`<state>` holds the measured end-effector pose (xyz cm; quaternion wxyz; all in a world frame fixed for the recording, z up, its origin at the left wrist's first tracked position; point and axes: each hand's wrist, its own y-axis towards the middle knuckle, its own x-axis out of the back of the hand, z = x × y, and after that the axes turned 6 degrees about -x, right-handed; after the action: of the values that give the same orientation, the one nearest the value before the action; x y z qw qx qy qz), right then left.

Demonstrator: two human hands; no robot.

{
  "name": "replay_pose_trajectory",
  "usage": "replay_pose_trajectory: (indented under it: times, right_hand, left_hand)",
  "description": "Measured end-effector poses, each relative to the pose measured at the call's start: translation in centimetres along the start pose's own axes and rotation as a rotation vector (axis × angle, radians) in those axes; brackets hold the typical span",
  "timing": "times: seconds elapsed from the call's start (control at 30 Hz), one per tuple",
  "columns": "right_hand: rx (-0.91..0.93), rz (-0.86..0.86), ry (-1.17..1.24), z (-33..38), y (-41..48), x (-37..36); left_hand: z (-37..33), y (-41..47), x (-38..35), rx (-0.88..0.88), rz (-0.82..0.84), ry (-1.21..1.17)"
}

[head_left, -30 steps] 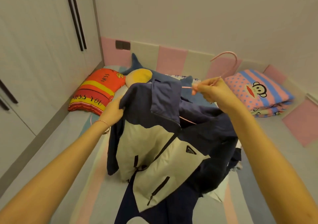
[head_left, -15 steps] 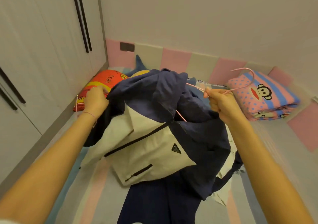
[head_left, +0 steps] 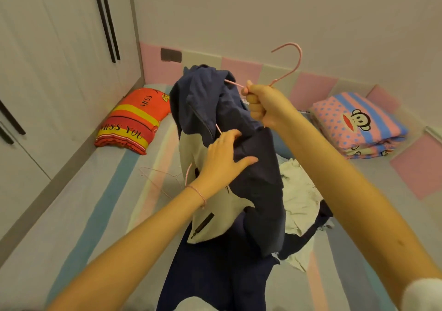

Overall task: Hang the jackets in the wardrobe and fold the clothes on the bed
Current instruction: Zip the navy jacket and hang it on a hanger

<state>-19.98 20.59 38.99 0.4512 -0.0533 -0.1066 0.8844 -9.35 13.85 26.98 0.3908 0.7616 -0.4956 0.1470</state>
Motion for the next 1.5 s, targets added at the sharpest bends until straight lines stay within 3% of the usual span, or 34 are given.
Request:
replay_pose_trajectory:
  times: [0.1,0.27,0.4,0.5,0.53,0.6,0.67,0.77,0.83,1.03,1.23,1.4,1.5]
  right_hand:
    - [0.014,-0.042,-0.005,-0.1,0.7,0.5]
    - [-0.03,-0.099,0.049,-1.1,2.6,0.5]
    - [-0.098,-0.124,0.029,-0.9,3.0,3.0]
    - [-0.133,-0.086,-0.016,-1.1,2.2,5.0]
    - [-0.13,-0.063,-0.045,-1.2,1.7,5.3]
    - [-0.099,-0.017,-0.085,-1.0,0.8,5.7]
    - [-0.052,0.011,-0.106,-0.2,-0.1,6.3]
    - [0.029,-0.009,-0.172,1.3,-1.6,6.6]
    - [0.072,-0.031,-0.217,1.8,-2.4,6.7]
    - [0.014,0.03,-0.172,2.1,-3.5,5.3]
    - [0.017,0.101,-0.211,2.9,-3.7,4.7]
    - [0.345,-0.301,-0.66,3.5,-2.6,6.8]
    - [0.387,-0.391,-0.711,2.3,0.1,9.4]
  left_hand:
    - [-0.6,0.5,0.6,-0.077,0.096,0.138]
    - [-5.7,-0.8,0.0,-0.219,0.113,0.013]
    - [-3.2,-3.1,0.0,-0.321,0.27,-0.035]
    - [0.6,-4.7,0.1,-0.113,0.455,-0.217]
    - [1.5,-5.0,0.2,-0.061,0.437,-0.3]
    - [3.1,-4.8,0.5,0.025,0.23,-0.395]
    - [4.9,-4.1,0.8,0.176,0.065,-0.361]
    - [7.0,-3.3,0.7,0.447,0.141,-0.24]
    - [7.8,-2.9,0.1,0.492,0.141,-0.205]
    - [4.8,-1.1,-2.5,0.277,0.156,-0.174]
    - [2.7,1.4,-2.8,0.077,0.007,0.113]
    - [2.0,0.2,-0.1,-0.012,0.024,0.109]
    - [1.0,-0.8,2.6,-0.106,-0.045,0.218]
